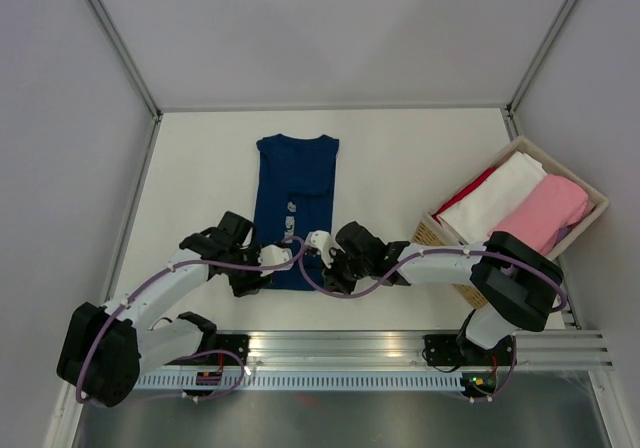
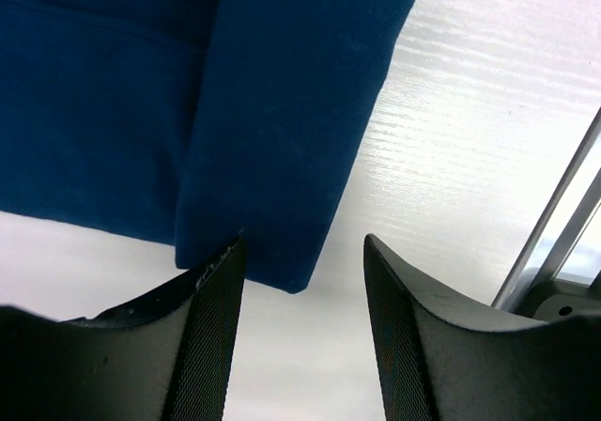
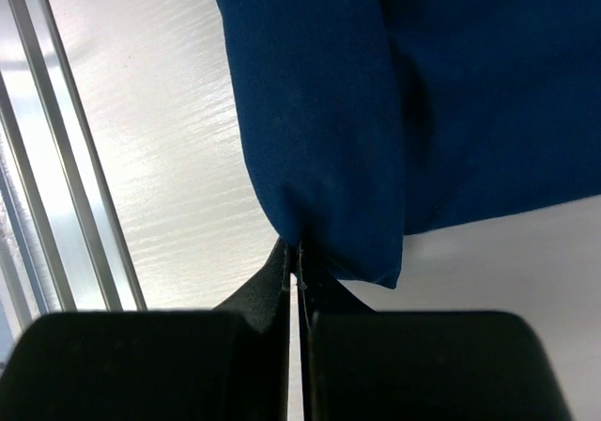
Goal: Roll the t-shirts
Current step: Roll the tshirt
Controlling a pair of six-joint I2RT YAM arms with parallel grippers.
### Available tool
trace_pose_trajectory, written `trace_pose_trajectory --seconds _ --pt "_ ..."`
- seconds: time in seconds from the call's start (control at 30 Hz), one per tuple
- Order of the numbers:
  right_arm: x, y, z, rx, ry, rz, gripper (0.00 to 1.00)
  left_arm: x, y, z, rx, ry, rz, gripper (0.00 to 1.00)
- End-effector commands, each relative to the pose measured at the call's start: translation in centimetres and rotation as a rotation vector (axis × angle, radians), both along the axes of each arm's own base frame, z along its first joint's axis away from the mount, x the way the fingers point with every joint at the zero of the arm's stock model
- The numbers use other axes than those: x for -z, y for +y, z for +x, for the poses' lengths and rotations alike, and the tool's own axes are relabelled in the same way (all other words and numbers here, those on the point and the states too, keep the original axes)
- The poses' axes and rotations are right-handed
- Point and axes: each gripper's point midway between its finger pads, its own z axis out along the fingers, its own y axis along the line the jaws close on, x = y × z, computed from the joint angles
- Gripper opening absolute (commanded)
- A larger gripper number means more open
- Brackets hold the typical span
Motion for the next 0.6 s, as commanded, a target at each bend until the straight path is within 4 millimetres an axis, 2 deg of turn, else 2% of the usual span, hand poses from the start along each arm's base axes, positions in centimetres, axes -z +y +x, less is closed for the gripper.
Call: trace_pose_trajectory --seconds 0.0,0.17,0.27,0.3,0.37,0.4,0.5,0.57 --pt "-2.0 1.2 0.0 -0.027 0.017 0.089 0.00 1.2 0.6 0.5 0.058 -0.061 0.043 0.59" --pt "-1.8 1.0 0.0 -0.030 0.025 0.078 0.00 2.3 1.3 1.7 0.027 -0.123 0.077 0.58" --pt "-1.9 0.9 0.2 -0.021 0.030 0.080 0.00 2.7 1.3 1.6 0.019 -0.128 0.074 0.52" --pt "-2.1 1.0 0.1 -0.017 0.037 0.087 0.00 2.9 1.3 1.4 0.015 -0.120 0.072 0.39" --pt "-2.4 1.0 0.2 -0.009 0.044 0.089 0.00 2.6 1.3 1.4 -0.007 -0.116 0.070 0.21" --pt "-2.5 0.9 0.1 -0.007 0.046 0.084 0.00 2.2 1.4 1.4 -0.013 -0.118 0.071 0.03" --pt "-2.7 0.5 -0.6 0.011 0.095 0.070 0.00 1.0 1.6 0.1 -0.011 -0.062 0.070 0.02" --pt "-2.4 -0.4 -2.4 -0.011 0.166 0.048 0.00 -0.1 1.8 -1.6 0.018 0.010 0.073 0.02"
